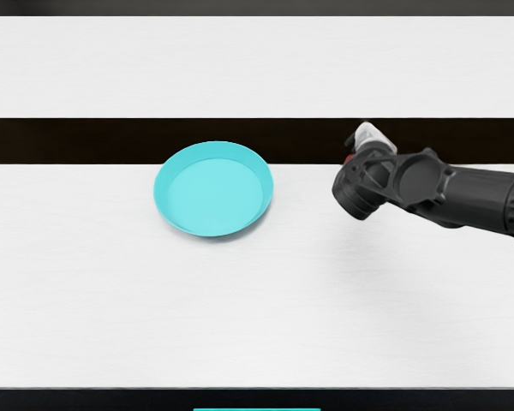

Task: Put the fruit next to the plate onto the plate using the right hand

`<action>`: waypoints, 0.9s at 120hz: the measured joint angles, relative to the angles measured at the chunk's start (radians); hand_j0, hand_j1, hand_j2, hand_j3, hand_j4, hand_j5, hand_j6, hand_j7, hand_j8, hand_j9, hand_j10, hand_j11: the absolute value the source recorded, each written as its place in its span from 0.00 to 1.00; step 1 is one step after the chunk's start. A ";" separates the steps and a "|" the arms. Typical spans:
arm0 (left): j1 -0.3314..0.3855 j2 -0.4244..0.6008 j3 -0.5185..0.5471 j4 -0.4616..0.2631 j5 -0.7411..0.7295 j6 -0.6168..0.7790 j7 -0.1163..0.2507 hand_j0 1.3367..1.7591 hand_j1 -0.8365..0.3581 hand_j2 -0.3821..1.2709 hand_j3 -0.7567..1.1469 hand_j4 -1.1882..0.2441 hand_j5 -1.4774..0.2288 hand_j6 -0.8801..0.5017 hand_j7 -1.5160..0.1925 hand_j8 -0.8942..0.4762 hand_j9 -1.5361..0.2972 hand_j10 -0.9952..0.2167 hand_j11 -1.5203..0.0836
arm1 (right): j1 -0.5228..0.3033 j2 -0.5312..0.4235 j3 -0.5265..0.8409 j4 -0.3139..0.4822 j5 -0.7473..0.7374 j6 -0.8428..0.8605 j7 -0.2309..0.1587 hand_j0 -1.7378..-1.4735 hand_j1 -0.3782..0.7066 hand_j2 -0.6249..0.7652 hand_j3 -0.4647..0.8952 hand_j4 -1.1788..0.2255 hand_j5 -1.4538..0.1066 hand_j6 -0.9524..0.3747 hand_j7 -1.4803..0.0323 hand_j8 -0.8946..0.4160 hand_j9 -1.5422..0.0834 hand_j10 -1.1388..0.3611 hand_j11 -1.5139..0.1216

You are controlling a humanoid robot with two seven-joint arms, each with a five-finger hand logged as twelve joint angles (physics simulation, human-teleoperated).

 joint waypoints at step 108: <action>0.000 0.000 0.000 0.000 0.000 0.000 0.000 0.76 0.76 0.26 0.40 0.67 0.69 0.47 0.71 0.48 0.67 0.63 0.76 | 0.307 -0.029 -0.010 0.320 0.216 0.002 0.000 0.31 0.58 0.66 0.34 0.39 0.36 0.30 0.42 0.36 0.41 0.38 0.39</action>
